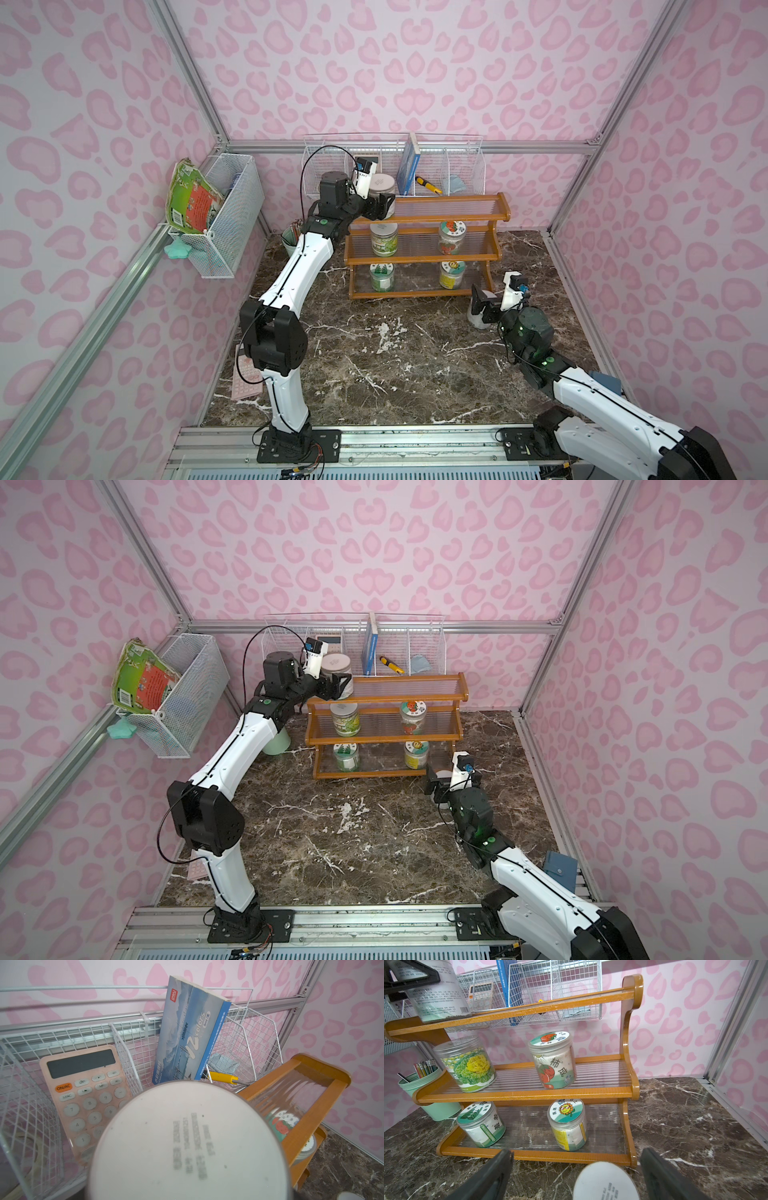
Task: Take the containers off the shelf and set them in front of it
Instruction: 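Pick up a container from the shelf, then place the container at the center of the board.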
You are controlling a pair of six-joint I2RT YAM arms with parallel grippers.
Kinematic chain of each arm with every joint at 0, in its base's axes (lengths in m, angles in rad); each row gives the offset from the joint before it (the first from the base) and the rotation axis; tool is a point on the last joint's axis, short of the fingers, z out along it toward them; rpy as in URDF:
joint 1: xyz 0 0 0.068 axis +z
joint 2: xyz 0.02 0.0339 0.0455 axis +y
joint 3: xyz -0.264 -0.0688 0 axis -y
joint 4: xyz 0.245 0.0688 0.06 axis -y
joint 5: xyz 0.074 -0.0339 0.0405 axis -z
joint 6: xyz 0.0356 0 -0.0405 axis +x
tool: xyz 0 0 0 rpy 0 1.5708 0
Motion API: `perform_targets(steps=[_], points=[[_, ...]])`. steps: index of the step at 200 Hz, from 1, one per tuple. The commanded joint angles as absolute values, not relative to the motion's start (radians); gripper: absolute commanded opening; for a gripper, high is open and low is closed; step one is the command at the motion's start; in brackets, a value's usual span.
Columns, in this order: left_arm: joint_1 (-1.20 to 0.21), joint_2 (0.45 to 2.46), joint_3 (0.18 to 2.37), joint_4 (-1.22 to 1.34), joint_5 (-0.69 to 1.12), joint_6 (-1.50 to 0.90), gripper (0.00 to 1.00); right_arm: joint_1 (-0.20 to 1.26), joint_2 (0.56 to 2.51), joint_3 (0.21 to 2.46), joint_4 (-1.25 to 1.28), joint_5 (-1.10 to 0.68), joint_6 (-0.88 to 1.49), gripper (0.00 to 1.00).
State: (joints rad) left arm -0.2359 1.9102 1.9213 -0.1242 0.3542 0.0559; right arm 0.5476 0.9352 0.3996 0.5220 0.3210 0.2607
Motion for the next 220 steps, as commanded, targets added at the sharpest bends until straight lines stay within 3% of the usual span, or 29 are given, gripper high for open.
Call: perform_targets(steps=[1, 46, 137, 220], points=[[-0.235, 1.895, 1.926, -0.075, 0.357, 0.063, 0.77, 0.548, 0.931, 0.41, 0.542, 0.315, 0.262, 0.99], [-0.245, 1.801, 1.846, -0.028, 0.366, 0.069, 0.74, 0.521, 0.911, 0.435, 0.5, 0.302, 0.226, 0.99], [-0.343, 1.52, 1.533, 0.05, 0.357, 0.068, 0.74, 0.33, 0.82, 0.495, 0.359, 0.068, 0.216, 0.99], [-0.511, 1.367, 1.186, 0.117, 0.327, 0.02, 0.74, 0.204, 0.818, 0.575, 0.196, -0.324, 0.256, 0.99]])
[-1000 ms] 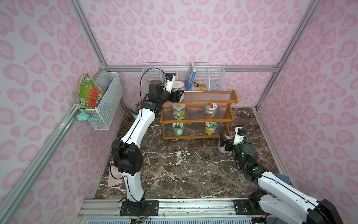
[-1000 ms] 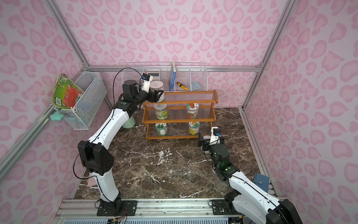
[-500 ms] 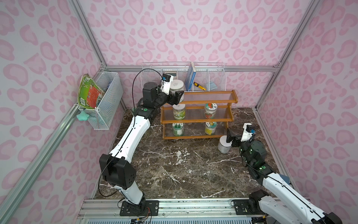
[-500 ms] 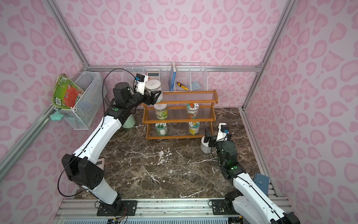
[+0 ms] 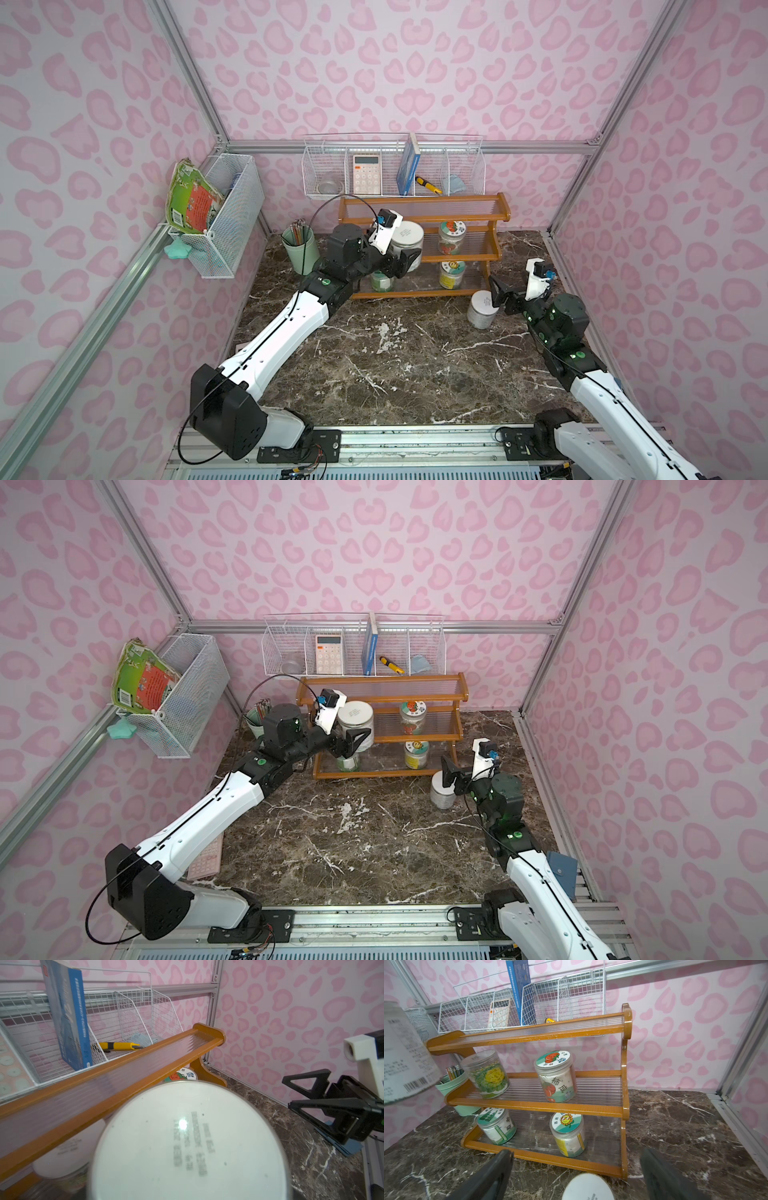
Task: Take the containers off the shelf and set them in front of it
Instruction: Place the container at the center of the board.
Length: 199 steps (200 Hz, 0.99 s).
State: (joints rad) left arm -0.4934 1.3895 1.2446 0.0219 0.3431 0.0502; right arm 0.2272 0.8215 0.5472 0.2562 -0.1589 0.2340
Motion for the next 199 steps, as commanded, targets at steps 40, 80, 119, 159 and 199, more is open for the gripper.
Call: perform_targets(steps=[40, 80, 119, 159, 199], points=[[-0.562, 1.385, 1.056, 0.228, 0.32, -0.031, 0.74, 0.186, 0.787, 0.576, 0.181, -0.381, 0.272, 0.99], [-0.64, 1.485, 1.031, 0.284, 0.283, -0.009, 0.74, 0.171, 0.763, 0.552, 0.195, -0.387, 0.287, 0.99], [-0.66, 1.573, 0.989, 0.389, 0.242, -0.026, 0.73, 0.148, 0.735, 0.535, 0.195, -0.393, 0.288, 0.99], [-0.673, 1.668, 0.943, 0.503, 0.206, -0.046, 0.72, 0.117, 0.716, 0.512, 0.223, -0.405, 0.305, 0.99], [-0.677, 1.74, 0.896, 0.618, 0.136, -0.072, 0.72, 0.111, 0.725, 0.501, 0.252, -0.41, 0.314, 0.99]])
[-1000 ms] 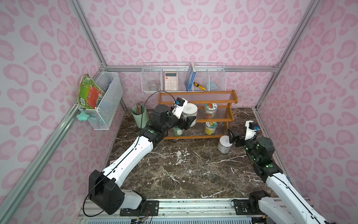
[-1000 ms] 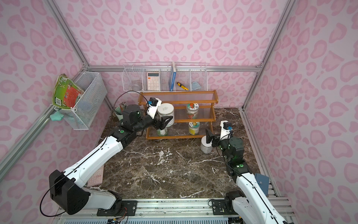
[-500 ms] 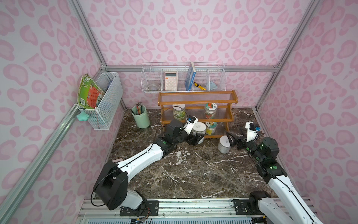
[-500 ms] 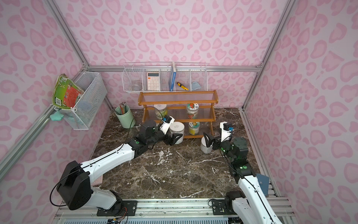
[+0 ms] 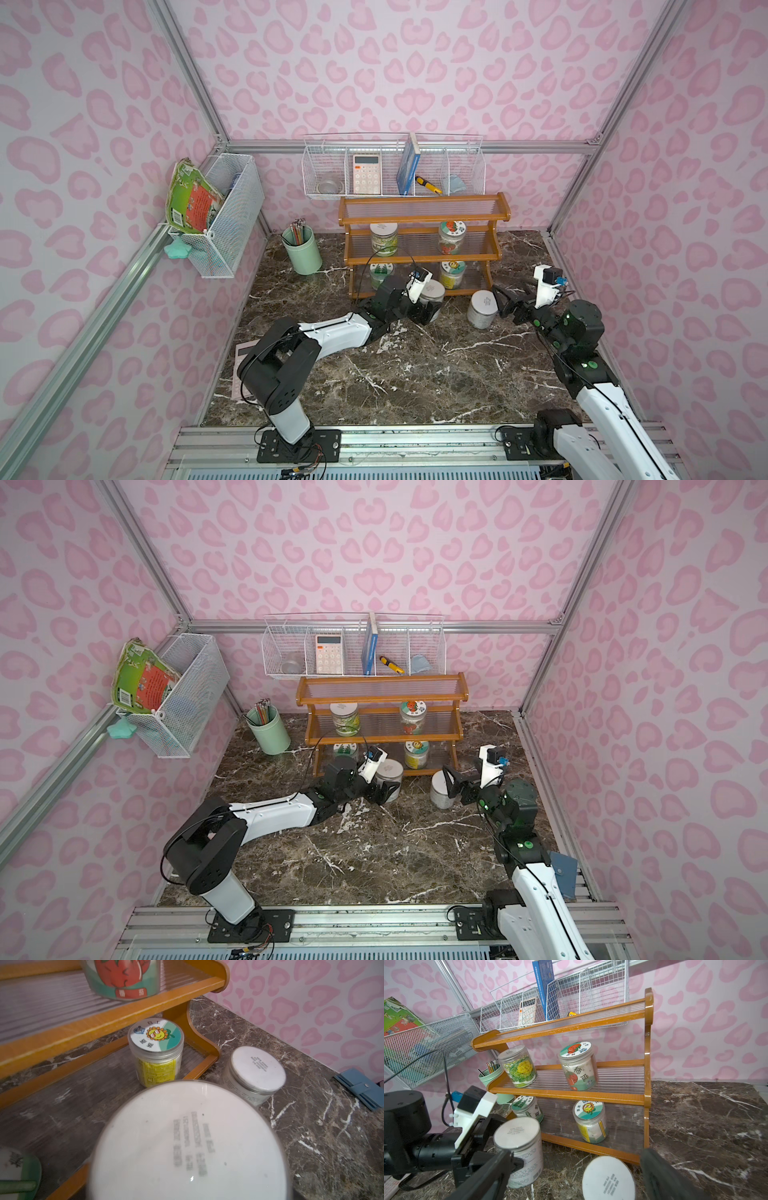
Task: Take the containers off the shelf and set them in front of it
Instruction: Place the container at the center of the board.
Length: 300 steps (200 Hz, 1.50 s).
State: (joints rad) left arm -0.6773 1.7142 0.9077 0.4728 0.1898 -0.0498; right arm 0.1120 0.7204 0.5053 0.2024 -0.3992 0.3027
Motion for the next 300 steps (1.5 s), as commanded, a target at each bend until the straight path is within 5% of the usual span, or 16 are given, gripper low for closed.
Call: perform_targets(steps=[1, 180, 300], points=[[-0.677, 1.742, 0.896, 0.62, 0.136, -0.072, 0.72, 0.112, 0.726, 0.501, 0.253, -0.41, 0.314, 0.99], [-0.677, 1.943, 0.917, 0.83, 0.071, -0.04, 0.73, 0.111, 0.729, 0.484, 0.294, -0.4, 0.316, 0.99], [-0.678, 1.971, 0.915, 0.831, 0.06, -0.054, 0.85, 0.11, 0.735, 0.485, 0.301, -0.399, 0.314, 0.99]])
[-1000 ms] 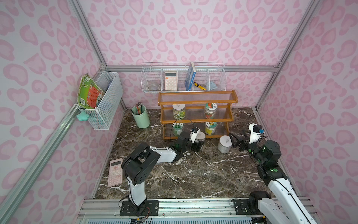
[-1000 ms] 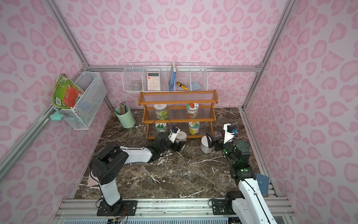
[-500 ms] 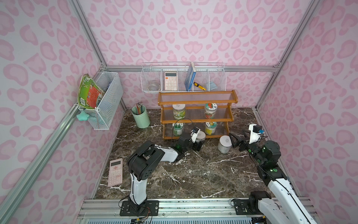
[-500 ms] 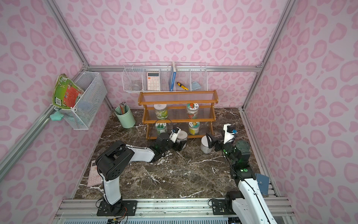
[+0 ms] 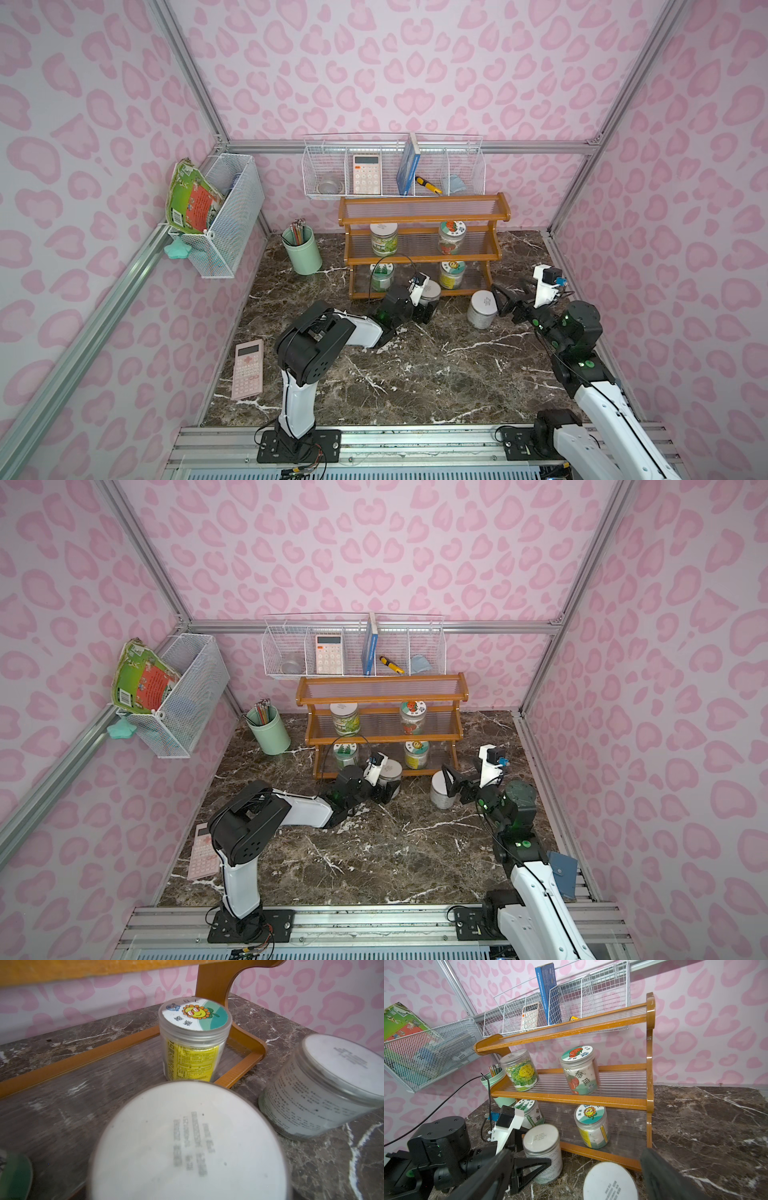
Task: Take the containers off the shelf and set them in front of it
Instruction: Place the container at the center of the board.
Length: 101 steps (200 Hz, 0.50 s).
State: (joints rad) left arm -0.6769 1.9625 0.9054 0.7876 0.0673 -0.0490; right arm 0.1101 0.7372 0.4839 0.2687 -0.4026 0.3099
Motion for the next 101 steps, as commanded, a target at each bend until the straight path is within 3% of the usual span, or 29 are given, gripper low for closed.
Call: perform_targets(steps=[1, 64, 101], points=[[-0.677, 1.971, 0.915, 0.831, 0.059, -0.055, 0.85, 0.11, 0.735, 0.485, 0.301, -0.399, 0.314, 0.99], [-0.68, 1.954, 0.909, 0.816, 0.025, -0.06, 0.99, 0.11, 0.738, 0.482, 0.308, -0.403, 0.316, 0.99], [-0.683, 1.934, 0.908, 0.796, 0.019, -0.063, 0.99, 0.11, 0.733, 0.482, 0.309, -0.403, 0.313, 0.99]])
